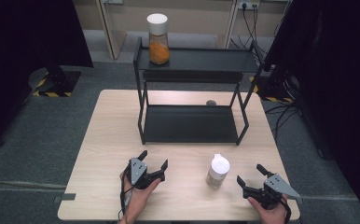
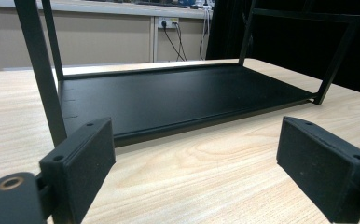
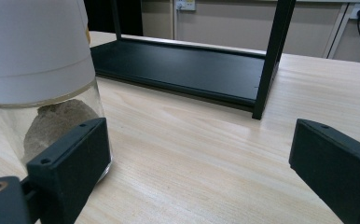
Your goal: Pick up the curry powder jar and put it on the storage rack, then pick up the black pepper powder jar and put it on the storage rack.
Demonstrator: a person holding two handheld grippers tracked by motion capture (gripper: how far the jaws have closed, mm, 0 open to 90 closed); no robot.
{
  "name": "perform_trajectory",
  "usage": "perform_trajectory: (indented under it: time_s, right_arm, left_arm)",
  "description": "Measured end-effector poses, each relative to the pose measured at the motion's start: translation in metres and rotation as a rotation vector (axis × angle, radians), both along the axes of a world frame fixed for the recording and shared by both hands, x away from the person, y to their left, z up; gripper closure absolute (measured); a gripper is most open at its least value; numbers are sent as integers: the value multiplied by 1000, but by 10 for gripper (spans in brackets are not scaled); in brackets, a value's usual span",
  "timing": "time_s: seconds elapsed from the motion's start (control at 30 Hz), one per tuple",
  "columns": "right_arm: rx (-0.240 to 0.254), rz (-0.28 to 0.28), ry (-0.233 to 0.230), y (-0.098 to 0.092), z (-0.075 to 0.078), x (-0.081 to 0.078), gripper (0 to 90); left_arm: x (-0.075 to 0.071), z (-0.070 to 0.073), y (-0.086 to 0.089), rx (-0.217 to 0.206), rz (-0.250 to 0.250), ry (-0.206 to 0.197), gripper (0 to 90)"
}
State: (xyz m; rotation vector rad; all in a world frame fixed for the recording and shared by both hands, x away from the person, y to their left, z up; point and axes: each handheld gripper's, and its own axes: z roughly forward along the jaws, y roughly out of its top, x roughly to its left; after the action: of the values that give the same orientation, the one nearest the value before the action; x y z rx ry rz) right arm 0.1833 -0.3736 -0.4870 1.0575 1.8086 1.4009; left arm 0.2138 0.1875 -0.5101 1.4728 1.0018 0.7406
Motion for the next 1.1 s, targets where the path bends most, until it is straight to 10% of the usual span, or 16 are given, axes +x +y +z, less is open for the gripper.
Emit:
perform_trajectory:
  time_s: [0.87,1.1]
  right_arm:
    - [40,17,-1,-7,-3,-2,46]
    - [33,96,-2,-14,4,-5,46]
  left_arm:
    - [0,-2,3,-25,-1,0,107]
    - [-1,-2,2,-19,1,-7,107]
